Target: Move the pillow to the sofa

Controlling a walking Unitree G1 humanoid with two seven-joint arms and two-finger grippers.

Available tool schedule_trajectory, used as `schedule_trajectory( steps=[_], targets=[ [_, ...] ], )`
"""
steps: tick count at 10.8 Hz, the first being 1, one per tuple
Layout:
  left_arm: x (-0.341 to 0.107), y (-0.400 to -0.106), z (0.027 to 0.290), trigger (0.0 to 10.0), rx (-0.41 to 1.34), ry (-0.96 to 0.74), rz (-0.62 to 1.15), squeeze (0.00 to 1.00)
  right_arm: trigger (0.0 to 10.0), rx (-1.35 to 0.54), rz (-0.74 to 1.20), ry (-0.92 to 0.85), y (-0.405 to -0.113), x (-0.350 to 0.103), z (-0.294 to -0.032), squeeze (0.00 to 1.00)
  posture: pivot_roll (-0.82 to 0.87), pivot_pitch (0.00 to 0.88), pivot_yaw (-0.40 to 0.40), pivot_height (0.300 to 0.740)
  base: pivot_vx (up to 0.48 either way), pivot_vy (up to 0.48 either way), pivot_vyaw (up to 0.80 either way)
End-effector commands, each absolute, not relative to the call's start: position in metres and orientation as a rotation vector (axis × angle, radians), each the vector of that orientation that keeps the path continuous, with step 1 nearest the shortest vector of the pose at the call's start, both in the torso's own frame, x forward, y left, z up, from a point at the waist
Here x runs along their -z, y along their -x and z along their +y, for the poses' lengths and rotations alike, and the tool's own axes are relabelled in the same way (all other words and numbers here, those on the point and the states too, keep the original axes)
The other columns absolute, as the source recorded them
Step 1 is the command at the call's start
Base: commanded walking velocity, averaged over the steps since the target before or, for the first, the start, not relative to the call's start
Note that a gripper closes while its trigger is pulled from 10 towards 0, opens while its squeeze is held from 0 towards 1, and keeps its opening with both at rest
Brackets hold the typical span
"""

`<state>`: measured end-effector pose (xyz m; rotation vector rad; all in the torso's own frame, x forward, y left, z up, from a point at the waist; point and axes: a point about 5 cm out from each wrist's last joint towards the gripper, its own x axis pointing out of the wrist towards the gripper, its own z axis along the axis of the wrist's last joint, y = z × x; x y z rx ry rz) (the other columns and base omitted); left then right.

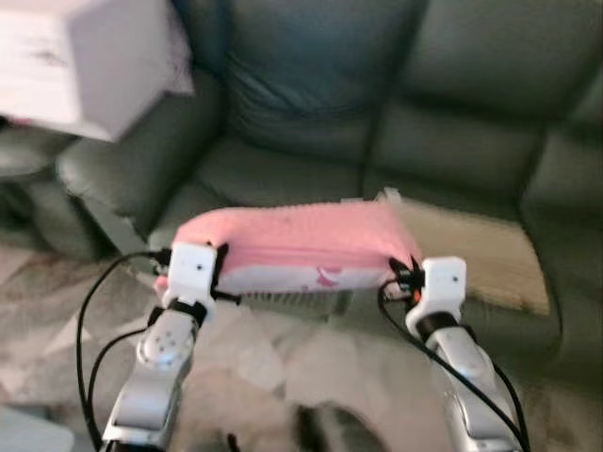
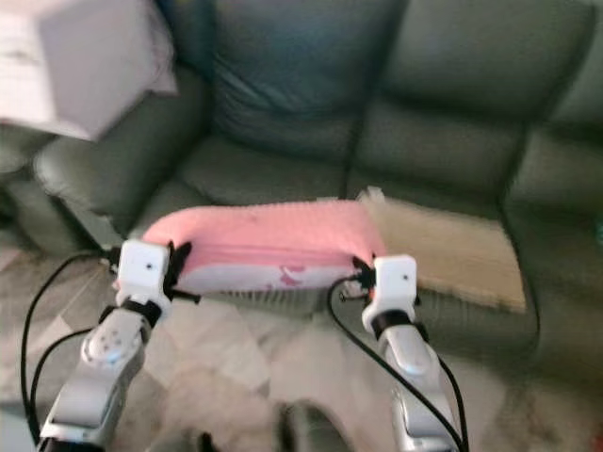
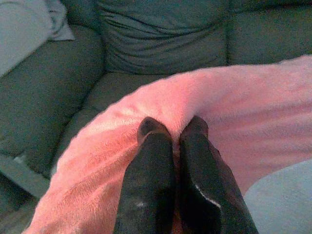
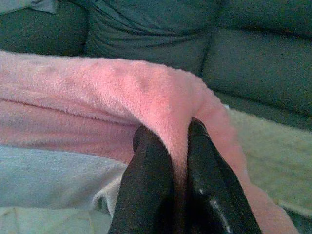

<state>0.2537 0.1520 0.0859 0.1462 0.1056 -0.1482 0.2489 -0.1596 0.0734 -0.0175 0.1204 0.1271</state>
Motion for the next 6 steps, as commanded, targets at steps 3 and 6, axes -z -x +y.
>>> schedule_trajectory(
  steps=[3, 6],
  targets=[
    [-0.0891, -0.2531, 0.1538, 10.0, 0.116, -0.132, 0.084, 0.0, 10.0, -0.03, 0.126, 0.036, -0.247, -0.0735, -0.1804, 0.0, 0.01, 0.1, -0.053, 0.74, 0.0, 0.0, -0.8],
    [-0.0867, -0.2524, 0.1585, 10.0, 0.09, -0.143, 0.081, 0.0, 10.0, -0.028, 0.117, 0.034, -0.2473, -0.0746, -0.1806, 0.0, 0.01, 0.096, -0.052, 0.74, 0.0, 0.0, -0.73]
  ],
)
